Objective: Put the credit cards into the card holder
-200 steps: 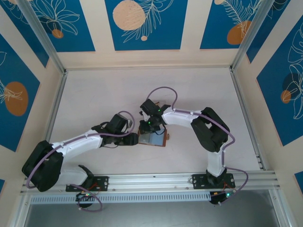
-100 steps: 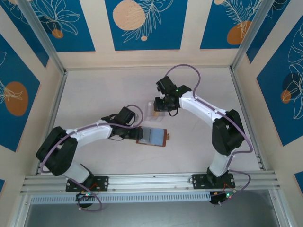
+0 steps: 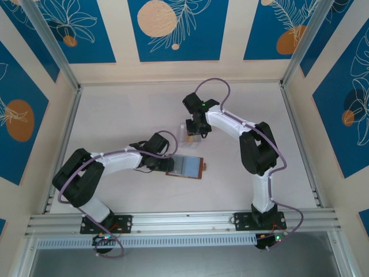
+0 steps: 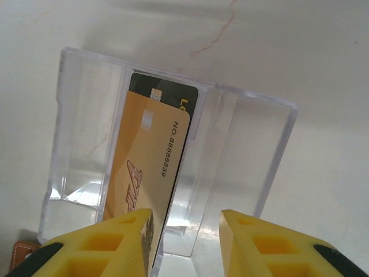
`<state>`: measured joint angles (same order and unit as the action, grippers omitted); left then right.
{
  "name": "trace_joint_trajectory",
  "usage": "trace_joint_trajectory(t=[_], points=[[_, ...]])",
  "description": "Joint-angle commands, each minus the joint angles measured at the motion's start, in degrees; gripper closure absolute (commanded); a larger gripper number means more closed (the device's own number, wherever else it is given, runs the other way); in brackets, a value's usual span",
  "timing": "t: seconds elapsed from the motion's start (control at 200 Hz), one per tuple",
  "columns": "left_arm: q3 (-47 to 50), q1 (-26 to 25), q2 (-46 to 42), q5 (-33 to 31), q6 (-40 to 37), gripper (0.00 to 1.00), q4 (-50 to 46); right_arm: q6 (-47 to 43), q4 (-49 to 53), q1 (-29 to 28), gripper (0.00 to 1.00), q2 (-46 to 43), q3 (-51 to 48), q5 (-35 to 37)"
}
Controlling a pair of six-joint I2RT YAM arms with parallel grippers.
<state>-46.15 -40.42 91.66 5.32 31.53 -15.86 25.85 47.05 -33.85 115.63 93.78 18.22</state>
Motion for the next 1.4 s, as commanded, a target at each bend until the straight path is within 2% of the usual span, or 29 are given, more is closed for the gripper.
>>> trace_joint_trajectory(t=[0.0,0.48,0.685,1.04,1.396], points=[[2.81,-1.59,1.92,0.57,1.42,0.51,2.13,-0.63,1.53,-0.52,0.6,1.35,2.32,-0.93],[3.42,-2.27,1.87,0.1,2.44,0.52,3.02,-0.8,3.2,-0.96,0.6,5.58,5.32,1.71],[3.94,-2.27,1.61,0.04,2.92,0.52,3.38,-0.88,3.61,-1.05,0.66,5.41,4.91,3.03],[4.4,-2.29,0.88,-0.49,3.19,0.53,3.29,-1.67,4.15,-1.48,0.85,4.76,5.3,3.83],[4.72,-2.22,0.81,-0.66,3.67,0.53,3.55,-2.73,5.84,-1.93,0.94,2.67,5.99,5.28]])
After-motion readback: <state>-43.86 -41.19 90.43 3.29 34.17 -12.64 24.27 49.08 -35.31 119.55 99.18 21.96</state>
